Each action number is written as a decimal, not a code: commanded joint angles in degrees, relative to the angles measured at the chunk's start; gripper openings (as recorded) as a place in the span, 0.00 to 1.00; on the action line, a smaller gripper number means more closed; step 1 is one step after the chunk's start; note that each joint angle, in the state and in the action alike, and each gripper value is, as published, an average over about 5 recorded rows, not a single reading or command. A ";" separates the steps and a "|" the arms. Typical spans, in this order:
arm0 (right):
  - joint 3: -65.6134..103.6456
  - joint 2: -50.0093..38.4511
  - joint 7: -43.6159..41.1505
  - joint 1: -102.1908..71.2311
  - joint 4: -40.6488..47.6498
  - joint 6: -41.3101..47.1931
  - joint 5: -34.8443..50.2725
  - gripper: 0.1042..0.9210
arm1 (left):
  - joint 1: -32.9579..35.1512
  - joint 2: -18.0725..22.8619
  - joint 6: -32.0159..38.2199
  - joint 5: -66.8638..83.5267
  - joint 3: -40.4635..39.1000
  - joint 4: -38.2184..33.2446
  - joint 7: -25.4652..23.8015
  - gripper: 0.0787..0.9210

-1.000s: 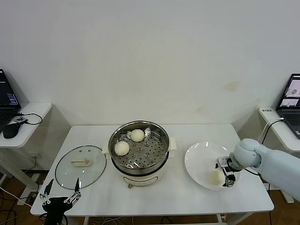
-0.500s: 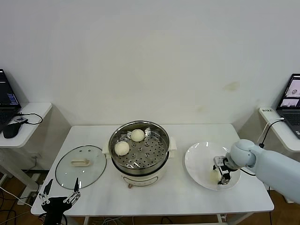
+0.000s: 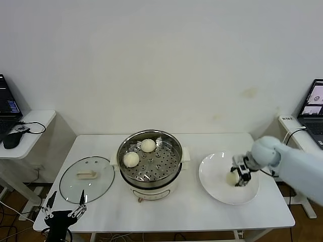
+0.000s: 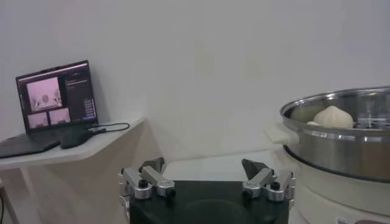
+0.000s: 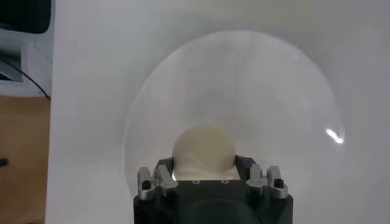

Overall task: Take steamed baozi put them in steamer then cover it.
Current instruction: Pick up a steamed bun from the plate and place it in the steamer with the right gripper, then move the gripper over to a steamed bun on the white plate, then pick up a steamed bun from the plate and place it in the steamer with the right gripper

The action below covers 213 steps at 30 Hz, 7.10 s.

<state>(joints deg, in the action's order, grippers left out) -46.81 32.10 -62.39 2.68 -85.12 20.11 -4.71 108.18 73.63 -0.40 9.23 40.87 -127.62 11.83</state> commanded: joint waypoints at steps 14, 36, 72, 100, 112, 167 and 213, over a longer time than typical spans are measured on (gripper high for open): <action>-11.99 20.79 4.15 30.72 0.20 -1.63 17.72 0.66 | 0.14 0.31 0.17 0.13 0.17 -0.82 0.14 0.88; -25.48 37.55 4.29 25.37 2.93 -21.61 6.69 0.66 | 0.21 0.93 0.23 0.83 1.89 -1.03 0.30 0.88; -24.80 38.57 0.36 27.28 4.48 -26.16 7.02 0.87 | -0.44 1.00 0.46 1.36 1.92 -0.21 0.43 0.88; -10.16 -4.52 -1.79 17.92 -7.05 -2.68 -0.47 0.88 | -1.93 -0.75 0.09 1.22 0.81 -0.43 0.06 0.88; 1.43 -7.06 -0.69 -1.42 0.03 -4.67 -6.63 0.88 | -1.06 -0.42 0.16 0.85 0.55 -1.05 0.11 0.88; 13.89 7.45 1.80 -15.09 16.96 -6.74 -16.06 0.74 | -1.26 0.02 -0.01 0.72 0.72 0.07 0.06 0.88; -21.45 25.57 4.02 36.80 -2.26 11.19 27.14 0.62 | -2.75 0.06 0.15 1.62 0.99 -0.39 0.28 0.88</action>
<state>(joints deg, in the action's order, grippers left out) -62.97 46.44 -60.43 32.91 -87.68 26.77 11.89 105.54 73.67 -0.24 10.75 41.73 -127.94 12.10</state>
